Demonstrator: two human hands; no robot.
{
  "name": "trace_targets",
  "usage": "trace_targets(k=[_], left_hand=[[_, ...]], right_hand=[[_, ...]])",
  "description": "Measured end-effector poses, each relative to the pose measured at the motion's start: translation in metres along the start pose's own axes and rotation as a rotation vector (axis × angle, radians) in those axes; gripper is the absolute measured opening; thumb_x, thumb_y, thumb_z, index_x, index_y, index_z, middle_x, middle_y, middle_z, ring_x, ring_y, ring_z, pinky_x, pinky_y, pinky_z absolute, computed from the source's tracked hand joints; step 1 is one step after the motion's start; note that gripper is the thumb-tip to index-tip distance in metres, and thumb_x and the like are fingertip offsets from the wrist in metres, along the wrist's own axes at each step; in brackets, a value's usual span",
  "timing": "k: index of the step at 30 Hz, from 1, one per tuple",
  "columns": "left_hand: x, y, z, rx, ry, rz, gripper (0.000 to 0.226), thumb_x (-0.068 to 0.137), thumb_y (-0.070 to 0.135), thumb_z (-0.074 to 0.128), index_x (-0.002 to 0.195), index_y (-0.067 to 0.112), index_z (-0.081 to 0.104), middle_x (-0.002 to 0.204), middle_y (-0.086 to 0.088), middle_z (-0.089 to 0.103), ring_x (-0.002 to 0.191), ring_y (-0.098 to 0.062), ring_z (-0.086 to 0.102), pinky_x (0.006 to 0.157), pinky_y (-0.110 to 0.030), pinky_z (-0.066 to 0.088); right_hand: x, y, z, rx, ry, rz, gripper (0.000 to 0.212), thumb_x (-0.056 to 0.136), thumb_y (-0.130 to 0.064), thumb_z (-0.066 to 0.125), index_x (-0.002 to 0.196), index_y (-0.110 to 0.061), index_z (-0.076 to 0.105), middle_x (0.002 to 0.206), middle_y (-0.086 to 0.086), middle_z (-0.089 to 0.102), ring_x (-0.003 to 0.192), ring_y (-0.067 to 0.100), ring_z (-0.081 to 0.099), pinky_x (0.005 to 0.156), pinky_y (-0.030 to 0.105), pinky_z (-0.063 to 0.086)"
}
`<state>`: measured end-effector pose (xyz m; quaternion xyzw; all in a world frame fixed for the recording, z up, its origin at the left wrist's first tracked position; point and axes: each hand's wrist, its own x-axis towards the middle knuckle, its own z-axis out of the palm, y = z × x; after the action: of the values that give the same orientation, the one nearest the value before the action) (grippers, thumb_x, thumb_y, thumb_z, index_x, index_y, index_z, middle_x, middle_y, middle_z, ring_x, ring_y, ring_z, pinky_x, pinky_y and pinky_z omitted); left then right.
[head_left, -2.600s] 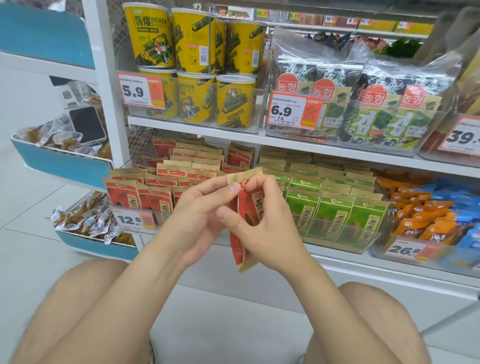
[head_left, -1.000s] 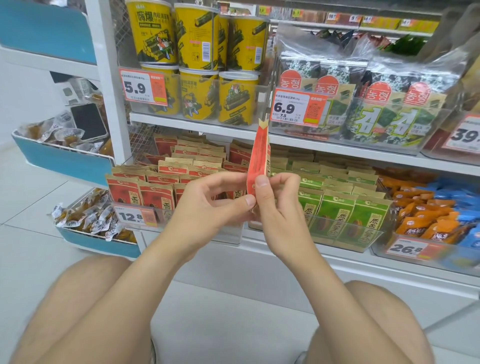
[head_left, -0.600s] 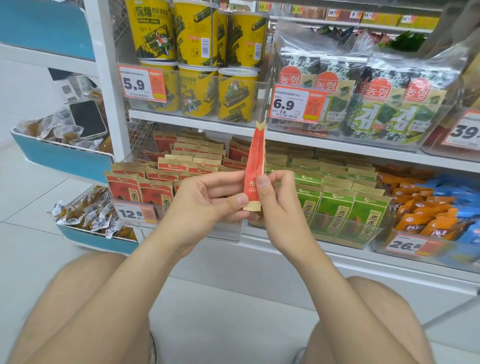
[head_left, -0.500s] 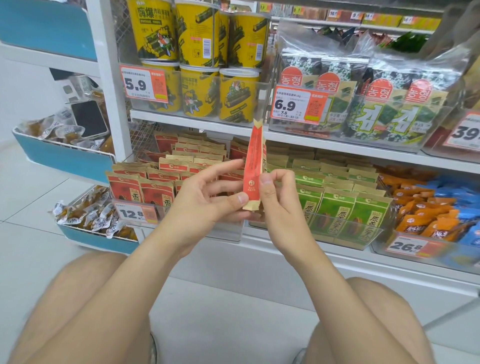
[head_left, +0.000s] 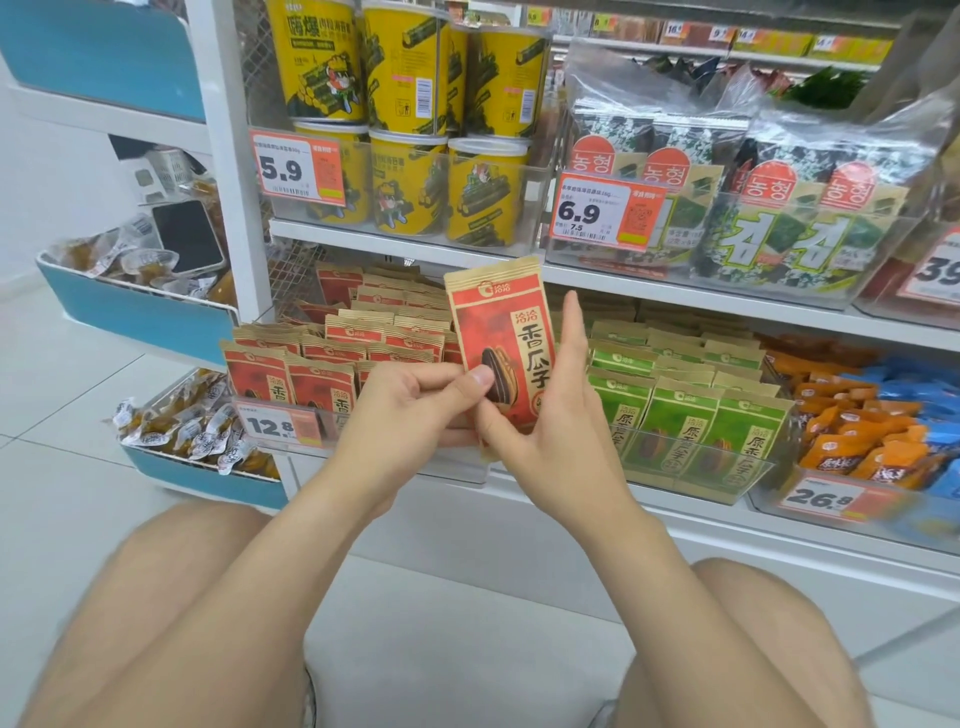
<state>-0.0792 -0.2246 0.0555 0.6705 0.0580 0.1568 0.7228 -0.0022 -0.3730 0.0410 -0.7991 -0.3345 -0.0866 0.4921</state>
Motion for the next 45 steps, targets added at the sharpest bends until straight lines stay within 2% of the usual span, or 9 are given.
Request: trace_targets(k=[8, 14, 20, 24, 29, 33, 37, 41, 45], left_hand=[[0.002, -0.002, -0.001, 0.006, 0.010, -0.060, 0.023, 0.104, 0.018, 0.067, 0.093, 0.001, 0.078, 0.091, -0.019, 0.081, 0.078, -0.028, 0.080, 0.066, -0.028, 0.063], [0.009, -0.012, 0.000, 0.058, 0.117, 0.096, 0.025, 0.108, 0.019, 0.062, 0.107, 0.004, 0.082, 0.102, -0.014, 0.083, 0.096, -0.028, 0.080, 0.090, -0.042, 0.066], [0.017, -0.004, -0.014, 0.238, 0.076, 0.100, 0.027, 0.110, 0.023, 0.060, 0.109, 0.007, 0.081, 0.101, -0.004, 0.084, 0.098, -0.023, 0.080, 0.087, -0.035, 0.065], [0.024, -0.012, -0.023, 0.678, 0.150, 0.312, 0.027, 0.113, 0.033, 0.054, 0.116, 0.027, 0.080, 0.089, 0.025, 0.075, 0.086, 0.005, 0.067, 0.076, -0.017, 0.047], [0.042, -0.027, -0.049, 1.118, 0.158, 0.257, 0.032, 0.098, 0.029, 0.075, 0.130, 0.028, 0.072, 0.131, 0.006, 0.069, 0.128, -0.020, 0.059, 0.114, -0.043, 0.044], [0.046, -0.020, -0.052, 1.268, -0.007, 0.135, 0.026, 0.094, 0.050, 0.075, 0.118, 0.043, 0.075, 0.136, 0.016, 0.064, 0.135, -0.023, 0.047, 0.112, -0.054, 0.038], [0.045, -0.017, -0.046, 1.407, -0.125, 0.074, 0.029, 0.091, 0.061, 0.074, 0.116, 0.047, 0.076, 0.142, 0.016, 0.050, 0.138, -0.023, 0.031, 0.098, -0.046, 0.023], [0.050, -0.021, -0.045, 1.481, -0.124, 0.070, 0.012, 0.099, 0.046, 0.071, 0.109, 0.047, 0.078, 0.131, 0.011, 0.050, 0.130, -0.028, 0.033, 0.090, -0.042, 0.019], [0.053, -0.019, -0.044, 1.495, -0.072, 0.113, 0.011, 0.103, 0.044, 0.067, 0.106, 0.044, 0.077, 0.128, 0.013, 0.055, 0.122, -0.027, 0.038, 0.091, -0.045, 0.025]], right_hand=[[0.003, -0.006, -0.008, 0.046, -0.007, 0.008, 0.090, 0.083, -0.036, 0.087, 0.155, -0.038, 0.034, 0.111, -0.022, 0.073, 0.098, 0.000, 0.072, 0.082, 0.031, 0.061], [0.011, 0.005, -0.017, 0.454, -0.285, 0.105, 0.065, 0.108, -0.026, 0.066, 0.163, -0.025, 0.032, 0.143, -0.008, 0.066, 0.131, 0.011, 0.065, 0.111, 0.040, 0.054], [0.020, 0.010, -0.023, 0.441, -0.066, 0.209, 0.018, 0.108, -0.020, 0.065, 0.113, -0.015, 0.081, 0.096, -0.003, 0.084, 0.081, 0.008, 0.075, 0.067, 0.021, 0.055], [0.030, 0.017, -0.023, 0.386, 0.202, 0.176, 0.017, 0.103, -0.014, 0.072, 0.094, -0.026, 0.080, 0.082, -0.004, 0.081, 0.070, 0.014, 0.076, 0.060, 0.036, 0.063], [0.048, 0.031, -0.016, 0.195, 0.354, 0.056, 0.009, 0.101, -0.031, 0.071, 0.105, -0.024, 0.072, 0.092, -0.005, 0.079, 0.083, 0.019, 0.078, 0.063, 0.047, 0.066], [0.062, 0.034, -0.002, -0.028, 0.233, 0.019, 0.008, 0.099, -0.032, 0.071, 0.106, -0.030, 0.069, 0.089, -0.014, 0.077, 0.082, 0.012, 0.075, 0.081, 0.050, 0.063], [0.067, 0.031, 0.009, -0.207, 0.037, 0.020, 0.010, 0.098, -0.027, 0.074, 0.104, -0.027, 0.066, 0.083, -0.015, 0.072, 0.080, 0.011, 0.069, 0.084, 0.022, 0.051], [0.067, 0.032, 0.024, -0.491, -0.139, 0.005, 0.015, 0.092, -0.040, 0.069, 0.097, -0.028, 0.063, 0.086, -0.011, 0.068, 0.095, 0.023, 0.059, 0.088, 0.043, 0.048], [0.066, 0.032, 0.030, -0.469, -0.187, 0.001, 0.024, 0.094, -0.041, 0.065, 0.118, -0.037, 0.060, 0.092, -0.014, 0.065, 0.099, 0.022, 0.049, 0.095, 0.042, 0.035]])
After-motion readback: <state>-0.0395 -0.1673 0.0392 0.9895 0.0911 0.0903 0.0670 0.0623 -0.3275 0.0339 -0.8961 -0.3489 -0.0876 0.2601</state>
